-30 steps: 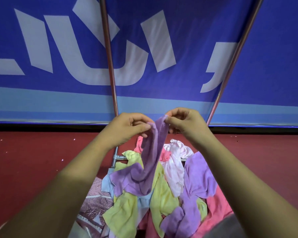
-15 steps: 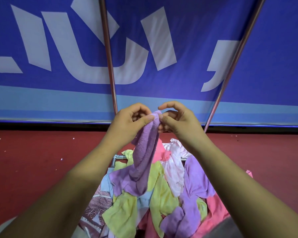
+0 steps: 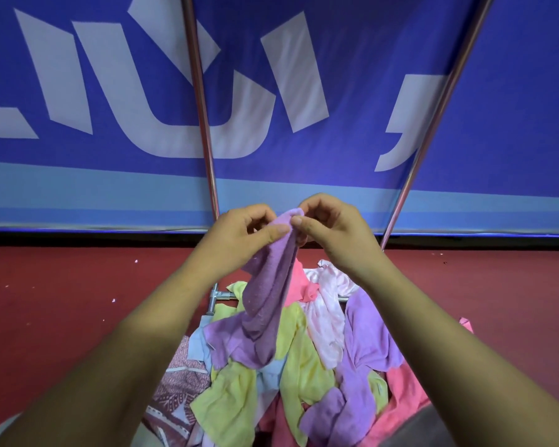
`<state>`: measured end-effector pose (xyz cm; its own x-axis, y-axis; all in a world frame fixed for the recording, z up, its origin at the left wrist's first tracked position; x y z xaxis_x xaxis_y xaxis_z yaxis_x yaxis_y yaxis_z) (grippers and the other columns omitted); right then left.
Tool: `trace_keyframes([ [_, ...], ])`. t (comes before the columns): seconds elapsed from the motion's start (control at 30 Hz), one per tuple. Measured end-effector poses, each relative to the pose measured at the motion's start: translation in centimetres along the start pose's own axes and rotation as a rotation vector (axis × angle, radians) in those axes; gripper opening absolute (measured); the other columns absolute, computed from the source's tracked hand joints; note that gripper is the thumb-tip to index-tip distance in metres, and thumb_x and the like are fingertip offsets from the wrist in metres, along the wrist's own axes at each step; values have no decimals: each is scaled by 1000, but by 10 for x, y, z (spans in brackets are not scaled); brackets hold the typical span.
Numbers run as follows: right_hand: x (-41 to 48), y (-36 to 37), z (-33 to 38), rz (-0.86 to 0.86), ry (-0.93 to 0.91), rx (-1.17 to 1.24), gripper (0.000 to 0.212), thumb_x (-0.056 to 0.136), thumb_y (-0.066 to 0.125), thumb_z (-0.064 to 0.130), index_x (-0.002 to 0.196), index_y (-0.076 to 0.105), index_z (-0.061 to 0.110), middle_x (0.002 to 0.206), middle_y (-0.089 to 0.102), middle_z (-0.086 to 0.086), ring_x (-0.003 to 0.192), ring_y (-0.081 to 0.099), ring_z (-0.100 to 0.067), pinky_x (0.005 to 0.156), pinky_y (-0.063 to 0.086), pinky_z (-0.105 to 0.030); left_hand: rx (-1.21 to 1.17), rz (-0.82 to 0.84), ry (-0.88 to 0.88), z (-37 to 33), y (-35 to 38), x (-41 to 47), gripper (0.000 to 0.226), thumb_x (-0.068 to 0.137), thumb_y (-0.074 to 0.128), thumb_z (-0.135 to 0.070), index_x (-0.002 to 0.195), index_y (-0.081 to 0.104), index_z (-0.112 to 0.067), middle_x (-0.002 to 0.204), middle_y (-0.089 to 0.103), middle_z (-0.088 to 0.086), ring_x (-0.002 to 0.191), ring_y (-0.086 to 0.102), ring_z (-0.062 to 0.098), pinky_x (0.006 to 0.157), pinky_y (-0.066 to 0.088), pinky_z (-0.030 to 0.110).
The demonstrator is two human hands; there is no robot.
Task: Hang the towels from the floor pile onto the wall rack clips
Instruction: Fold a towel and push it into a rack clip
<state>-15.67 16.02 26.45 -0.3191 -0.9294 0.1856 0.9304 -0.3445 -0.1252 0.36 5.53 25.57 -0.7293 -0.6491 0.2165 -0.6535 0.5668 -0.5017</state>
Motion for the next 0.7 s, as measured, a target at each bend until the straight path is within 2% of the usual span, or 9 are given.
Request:
trace_keyframes([
  [0.07, 4, -9, -1, -77, 2, 10, 7, 95, 62, 2, 89, 58, 5, 71, 64, -7, 65, 60, -17, 72, 54, -33, 284, 143, -2, 10, -9, -1, 39, 82, 70, -51, 67, 59, -17, 73, 49, -3, 64, 46, 9, 66, 40, 33],
  [0.1, 6, -15, -2, -125, 11, 16, 8, 95, 62, 2, 89, 58, 5, 70, 64, -6, 64, 61, -16, 73, 55, -33, 334, 175, -20, 16, -14, -3, 34, 83, 72, -48, 68, 63, -19, 82, 51, -4, 72, 50, 9, 70, 42, 29],
  [0.2, 9, -34, -6, -231, 51, 16, 9, 95, 64, 6, 88, 59, 4, 67, 66, -5, 60, 62, -14, 72, 54, -28, 323, 138, -74, 31, -28, -7, 16, 85, 75, -35, 78, 70, -22, 103, 51, -4, 96, 52, 6, 86, 38, 14],
  [0.27, 10, -43, -12, -269, 87, 9, 10, 92, 68, 9, 86, 62, 4, 66, 68, -5, 61, 64, -13, 75, 56, -30, 280, 77, -79, 35, -33, -6, 13, 87, 72, -33, 83, 69, -22, 105, 57, -2, 99, 58, 6, 91, 43, 14],
  [0.4, 12, -47, -18, -316, 126, 40, 11, 86, 71, 5, 77, 65, 3, 69, 68, -14, 68, 65, -21, 89, 59, -44, 207, -86, -140, 34, -35, 2, 16, 87, 72, -33, 79, 67, -20, 78, 71, -2, 72, 62, 8, 77, 49, 29],
  [0.47, 15, -45, -9, -332, 135, 63, 16, 86, 70, 1, 72, 64, 4, 68, 66, -16, 68, 63, -24, 88, 59, -43, 146, -165, -167, 26, -42, 11, 15, 83, 75, -33, 78, 68, -20, 75, 73, 0, 69, 64, 10, 74, 51, 29],
  [0.6, 29, -51, 34, -323, 96, 68, 21, 86, 69, -3, 69, 60, 6, 65, 64, -13, 64, 62, -23, 80, 58, -40, 104, -237, -124, -27, -71, 36, 9, 86, 75, -20, 81, 69, -16, 72, 69, 3, 66, 63, 11, 60, 48, 12],
  [0.7, 45, -63, 92, -282, 46, 144, 20, 84, 67, 0, 70, 57, 10, 69, 61, -12, 65, 61, -22, 76, 55, -38, 300, -304, -15, -91, -101, 54, 11, 86, 73, -29, 84, 71, -19, 76, 69, -4, 70, 62, 8, 66, 48, 21],
])
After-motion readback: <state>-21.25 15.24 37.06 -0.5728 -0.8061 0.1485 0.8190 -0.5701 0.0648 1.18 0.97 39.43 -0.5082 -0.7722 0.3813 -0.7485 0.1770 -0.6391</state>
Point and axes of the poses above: each hand's wrist, its own x-axis towards the middle knuckle, its own y-axis out of the palm, z = x × y, the point moved 1 cm from there along x, towards the middle knuckle
